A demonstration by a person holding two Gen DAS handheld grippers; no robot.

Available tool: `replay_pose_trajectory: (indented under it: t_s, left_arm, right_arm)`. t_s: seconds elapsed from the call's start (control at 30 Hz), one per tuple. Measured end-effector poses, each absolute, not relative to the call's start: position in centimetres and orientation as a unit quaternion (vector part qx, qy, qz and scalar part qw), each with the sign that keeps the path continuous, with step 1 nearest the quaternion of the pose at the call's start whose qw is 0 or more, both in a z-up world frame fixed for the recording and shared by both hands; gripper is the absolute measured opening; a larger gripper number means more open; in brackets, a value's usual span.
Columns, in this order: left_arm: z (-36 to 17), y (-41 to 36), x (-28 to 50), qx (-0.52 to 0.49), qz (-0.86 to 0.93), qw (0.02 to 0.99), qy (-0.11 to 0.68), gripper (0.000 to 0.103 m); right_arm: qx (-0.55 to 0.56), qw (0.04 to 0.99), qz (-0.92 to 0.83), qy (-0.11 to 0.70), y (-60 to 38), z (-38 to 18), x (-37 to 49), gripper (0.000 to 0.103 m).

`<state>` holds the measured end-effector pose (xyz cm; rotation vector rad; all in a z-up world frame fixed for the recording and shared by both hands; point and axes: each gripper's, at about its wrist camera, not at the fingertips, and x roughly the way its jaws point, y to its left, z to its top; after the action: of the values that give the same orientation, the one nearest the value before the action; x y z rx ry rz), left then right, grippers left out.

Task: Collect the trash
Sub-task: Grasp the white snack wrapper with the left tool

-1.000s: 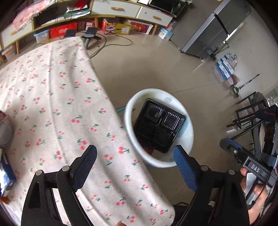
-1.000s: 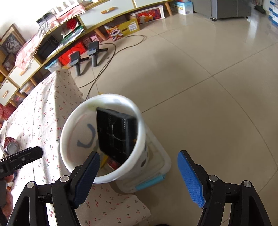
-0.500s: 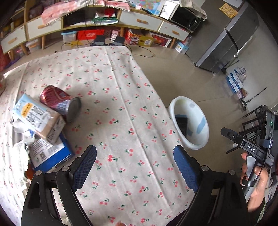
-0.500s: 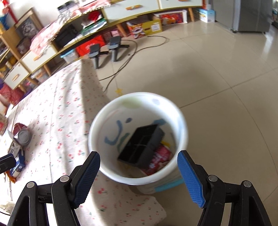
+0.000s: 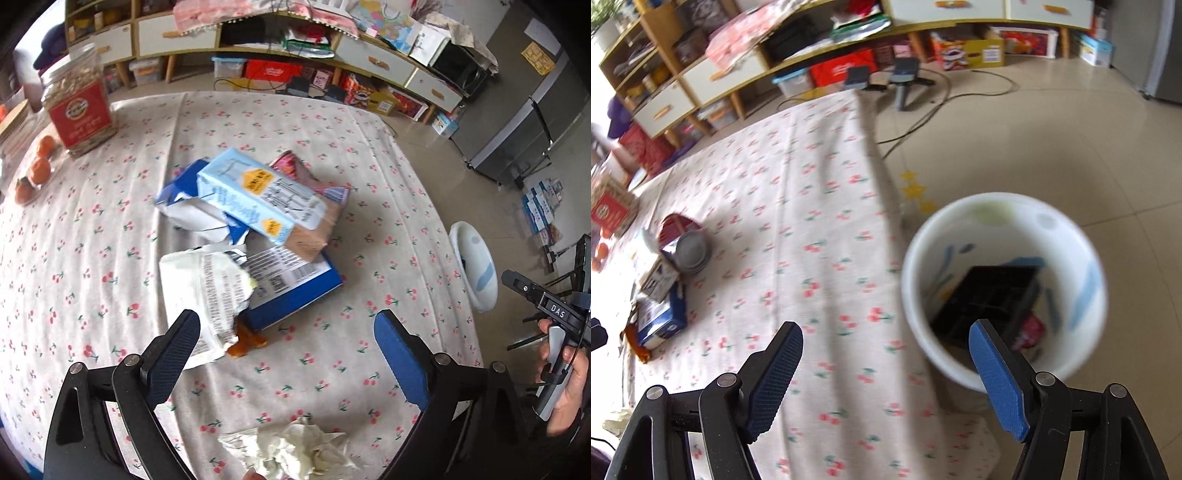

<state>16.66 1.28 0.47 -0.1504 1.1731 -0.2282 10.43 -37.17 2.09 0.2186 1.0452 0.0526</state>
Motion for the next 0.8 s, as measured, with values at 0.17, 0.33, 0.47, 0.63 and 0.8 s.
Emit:
replay_pose_trajectory:
  t_s: [0.17,0.33,0.47,0.63,0.8]
  left_arm:
    - [-1.8,4.7,16.9,-0.114,-0.087,0.807,0.573,0.096]
    - [-3.6,6.7,17.7,-0.153,-0.08,0.793,0.584,0.096]
    - [-4.9,7.6,18.3,-0.182,-0.079,0.784,0.588,0.089]
    - [-5.7,7.8,18.5,-0.184,-0.069,0.783,0.59,0.071]
    - [-5.2,8.0,18.0,-0.187,-0.077,0.785,0.586,0.054]
  right_arm:
    - [0.088,0.858,0.046,0.504,-33.5,1.8,11.5,0.079]
    - [0.074,0.853,0.061,0.513,-30.4,1.1,12.9,0.079]
    - [0.069,0.85,0.072,0.518,-28.5,0.8,13.6,0.079]
    - [0.063,0.849,0.087,0.518,-26.6,0.7,14.2,0.079]
    - [0.051,0.851,0.099,0.514,-24.9,0.7,14.6,0.079]
